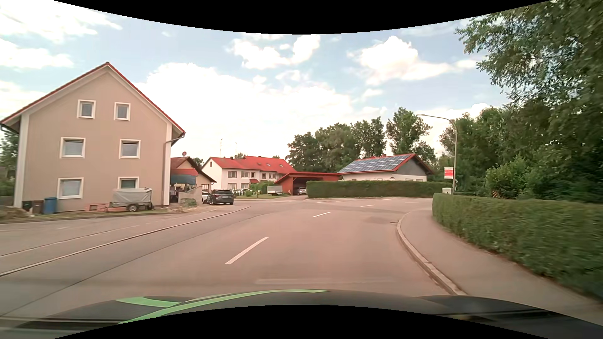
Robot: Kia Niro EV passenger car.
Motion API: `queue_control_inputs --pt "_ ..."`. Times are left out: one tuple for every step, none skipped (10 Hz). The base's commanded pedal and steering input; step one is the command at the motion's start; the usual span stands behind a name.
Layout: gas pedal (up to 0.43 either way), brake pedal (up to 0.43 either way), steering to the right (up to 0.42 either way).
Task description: Follow the waypoints while adhering to traffic rules and regulations
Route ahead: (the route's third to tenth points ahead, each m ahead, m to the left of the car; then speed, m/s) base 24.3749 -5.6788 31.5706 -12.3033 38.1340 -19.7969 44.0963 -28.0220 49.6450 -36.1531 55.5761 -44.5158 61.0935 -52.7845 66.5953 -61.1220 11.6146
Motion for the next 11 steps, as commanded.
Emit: queue_control_inputs --pt "0.028 0.0 0.091" --pt "0.028 0.0 0.097" --pt "0.028 0.0 0.106" --pt "0.028 0.0 0.112" --pt "0.039 0.0 0.114" --pt "0.039 0.0 0.114" --pt "0.039 0.0 0.114" --pt "0.047 0.0 0.117" --pt "0.047 0.0 0.12" --pt "0.059 0.0 0.124" --pt "0.059 0.0 0.125"
